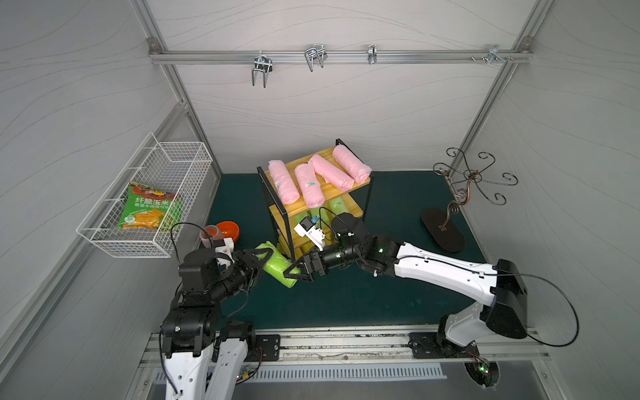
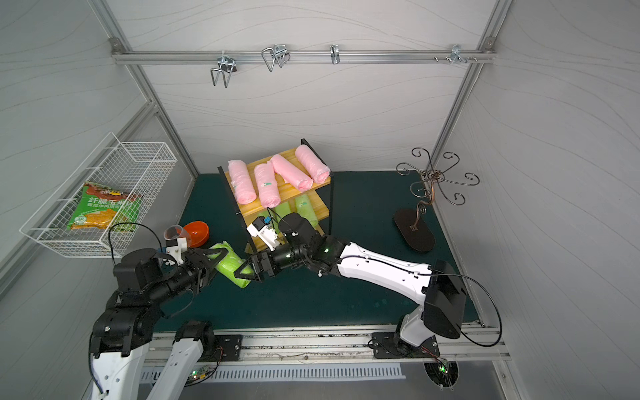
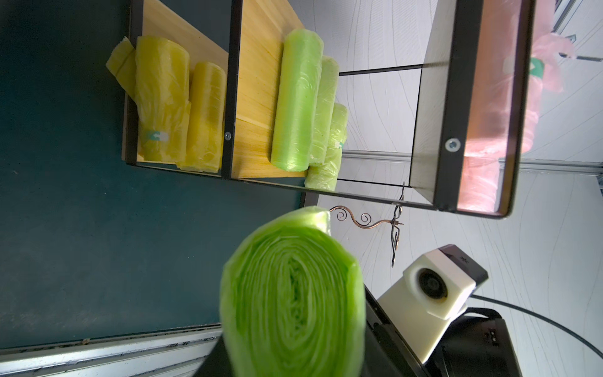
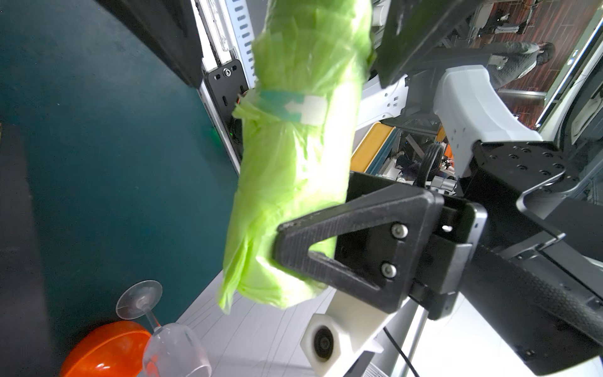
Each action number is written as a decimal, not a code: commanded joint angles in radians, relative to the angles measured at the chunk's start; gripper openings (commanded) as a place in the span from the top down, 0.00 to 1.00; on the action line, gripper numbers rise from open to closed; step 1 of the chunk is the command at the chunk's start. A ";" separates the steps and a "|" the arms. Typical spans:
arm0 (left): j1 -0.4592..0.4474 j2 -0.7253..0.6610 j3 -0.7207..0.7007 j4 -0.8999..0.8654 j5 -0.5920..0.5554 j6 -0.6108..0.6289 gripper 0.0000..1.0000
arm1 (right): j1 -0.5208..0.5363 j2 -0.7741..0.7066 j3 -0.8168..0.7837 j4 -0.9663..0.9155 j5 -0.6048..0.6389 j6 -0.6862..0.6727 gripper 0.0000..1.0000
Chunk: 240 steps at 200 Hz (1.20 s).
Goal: Sort the rolls of trash bags by color and place them on the shelf
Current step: Pick up the roll of trash bags from the center of the board.
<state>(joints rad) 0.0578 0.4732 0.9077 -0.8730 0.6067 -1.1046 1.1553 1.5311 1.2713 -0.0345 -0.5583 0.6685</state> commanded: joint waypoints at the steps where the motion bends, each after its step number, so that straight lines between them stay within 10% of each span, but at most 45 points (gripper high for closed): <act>1: -0.001 -0.013 0.007 0.097 0.021 -0.008 1.00 | 0.012 0.019 -0.007 0.066 -0.047 0.039 0.16; 90: -0.001 -0.019 0.003 0.100 0.020 -0.014 1.00 | 0.026 0.044 -0.011 0.087 -0.071 0.058 0.33; 151: -0.001 -0.024 0.002 0.097 0.034 -0.020 1.00 | 0.026 0.055 0.003 0.079 -0.056 0.049 0.97; 193: -0.001 -0.030 0.002 0.082 0.025 -0.012 0.08 | 0.026 -0.003 0.017 -0.083 0.044 -0.059 1.00; 240: -0.001 -0.006 0.043 0.029 -0.001 0.063 0.02 | 0.033 -0.189 -0.091 -0.247 0.224 -0.158 1.00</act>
<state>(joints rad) 0.0578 0.4583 0.8974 -0.8581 0.6132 -1.1049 1.1782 1.4925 1.2346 -0.1814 -0.4629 0.5926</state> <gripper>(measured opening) 0.977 0.366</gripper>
